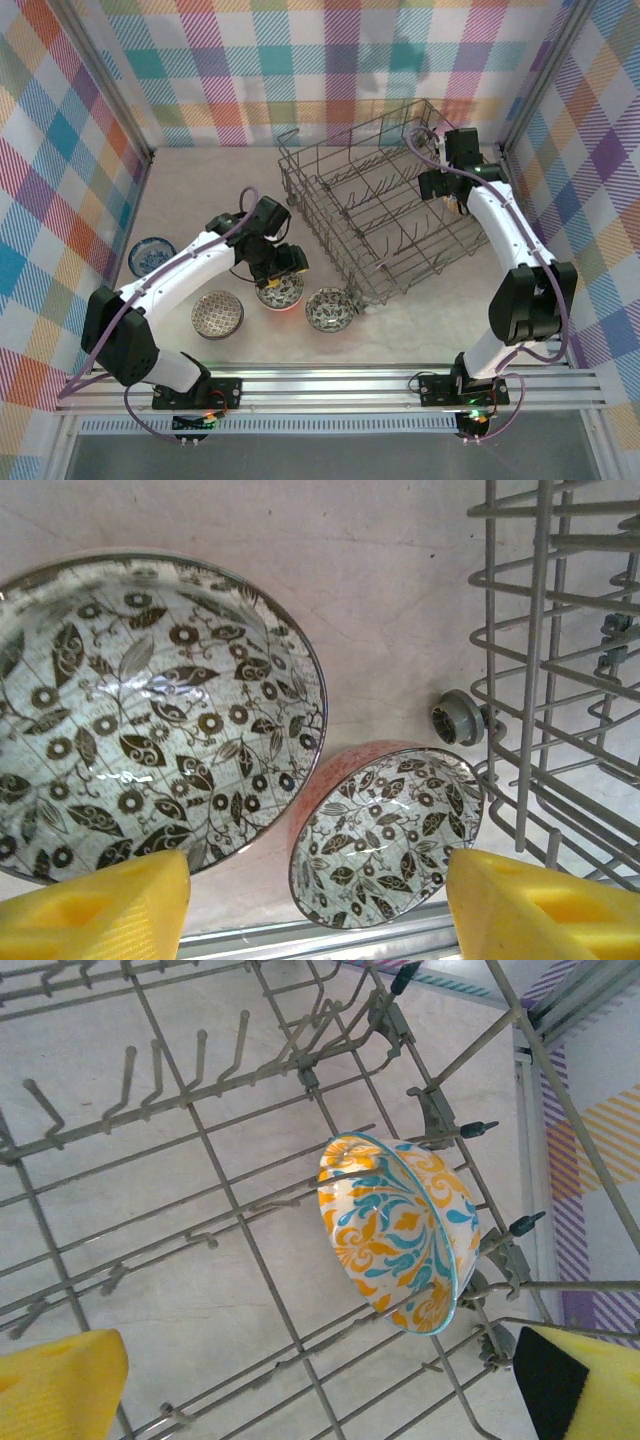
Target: Load the bowls into the dish rack
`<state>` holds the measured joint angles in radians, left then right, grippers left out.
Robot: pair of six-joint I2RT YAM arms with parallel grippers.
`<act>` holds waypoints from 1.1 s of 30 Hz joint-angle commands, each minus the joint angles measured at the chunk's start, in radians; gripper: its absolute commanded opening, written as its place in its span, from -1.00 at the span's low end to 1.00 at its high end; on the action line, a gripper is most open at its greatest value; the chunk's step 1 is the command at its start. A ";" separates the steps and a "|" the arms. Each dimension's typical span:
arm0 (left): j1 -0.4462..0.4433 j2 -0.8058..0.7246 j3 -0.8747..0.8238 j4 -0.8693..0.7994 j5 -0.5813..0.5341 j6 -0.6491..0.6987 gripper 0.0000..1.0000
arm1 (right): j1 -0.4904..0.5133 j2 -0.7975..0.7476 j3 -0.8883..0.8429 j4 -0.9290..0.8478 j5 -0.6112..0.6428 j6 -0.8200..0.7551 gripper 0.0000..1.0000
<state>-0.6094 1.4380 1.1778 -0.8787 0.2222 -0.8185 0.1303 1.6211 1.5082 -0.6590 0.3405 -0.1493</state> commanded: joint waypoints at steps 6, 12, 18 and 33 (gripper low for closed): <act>-0.069 -0.094 -0.174 0.113 0.012 -0.232 0.37 | 0.016 -0.049 0.038 -0.142 -0.046 0.102 1.00; -0.150 -0.089 -0.220 0.164 0.006 -0.281 0.37 | 0.037 -0.100 -0.009 -0.172 -0.043 0.116 1.00; -0.191 -0.066 -0.256 0.222 0.003 -0.308 0.34 | 0.038 -0.136 -0.047 -0.188 -0.044 0.124 0.99; -0.238 0.089 -0.221 0.269 0.008 -0.231 0.07 | 0.039 -0.150 -0.060 -0.185 -0.046 0.077 0.98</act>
<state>-0.8307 1.5032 0.9375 -0.6186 0.2253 -1.0748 0.1661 1.4948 1.4593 -0.8364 0.3042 -0.0528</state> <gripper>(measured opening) 0.542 0.992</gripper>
